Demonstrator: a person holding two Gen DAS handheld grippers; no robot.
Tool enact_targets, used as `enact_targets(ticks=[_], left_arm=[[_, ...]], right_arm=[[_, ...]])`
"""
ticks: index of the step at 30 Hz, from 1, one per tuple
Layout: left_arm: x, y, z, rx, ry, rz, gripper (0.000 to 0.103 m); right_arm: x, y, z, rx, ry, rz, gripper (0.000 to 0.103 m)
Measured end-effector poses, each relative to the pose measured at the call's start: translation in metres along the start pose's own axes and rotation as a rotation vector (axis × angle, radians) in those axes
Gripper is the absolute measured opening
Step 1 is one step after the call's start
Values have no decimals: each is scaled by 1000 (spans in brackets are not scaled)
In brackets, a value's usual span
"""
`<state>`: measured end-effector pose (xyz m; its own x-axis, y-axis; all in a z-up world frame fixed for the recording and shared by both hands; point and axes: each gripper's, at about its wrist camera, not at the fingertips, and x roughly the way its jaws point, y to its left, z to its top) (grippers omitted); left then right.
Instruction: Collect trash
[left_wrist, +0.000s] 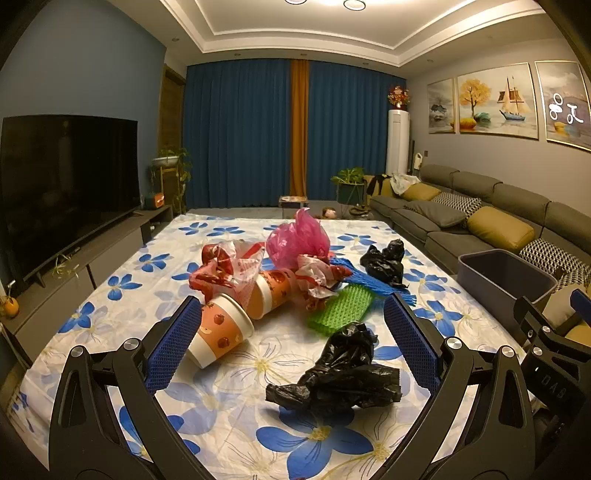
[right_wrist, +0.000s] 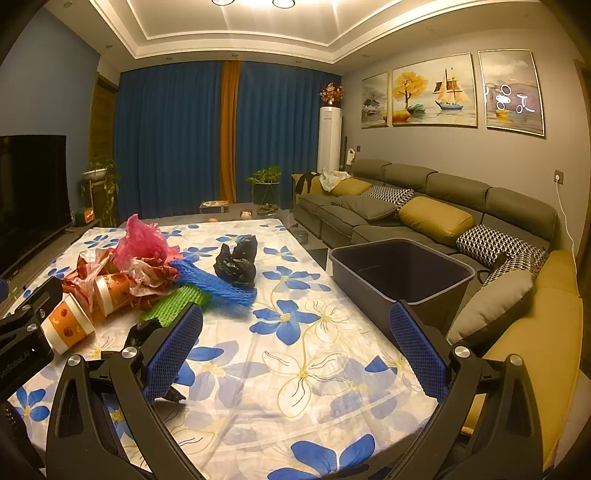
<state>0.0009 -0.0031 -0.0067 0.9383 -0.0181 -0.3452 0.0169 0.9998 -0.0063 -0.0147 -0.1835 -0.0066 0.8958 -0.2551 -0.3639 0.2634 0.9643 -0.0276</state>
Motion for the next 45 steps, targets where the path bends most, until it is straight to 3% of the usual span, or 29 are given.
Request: enact_targets(ticks=[45], left_arm=[[2, -11, -7, -11, 8, -12, 97]], right_arm=[[-3, 0, 6, 15, -16, 2, 98]])
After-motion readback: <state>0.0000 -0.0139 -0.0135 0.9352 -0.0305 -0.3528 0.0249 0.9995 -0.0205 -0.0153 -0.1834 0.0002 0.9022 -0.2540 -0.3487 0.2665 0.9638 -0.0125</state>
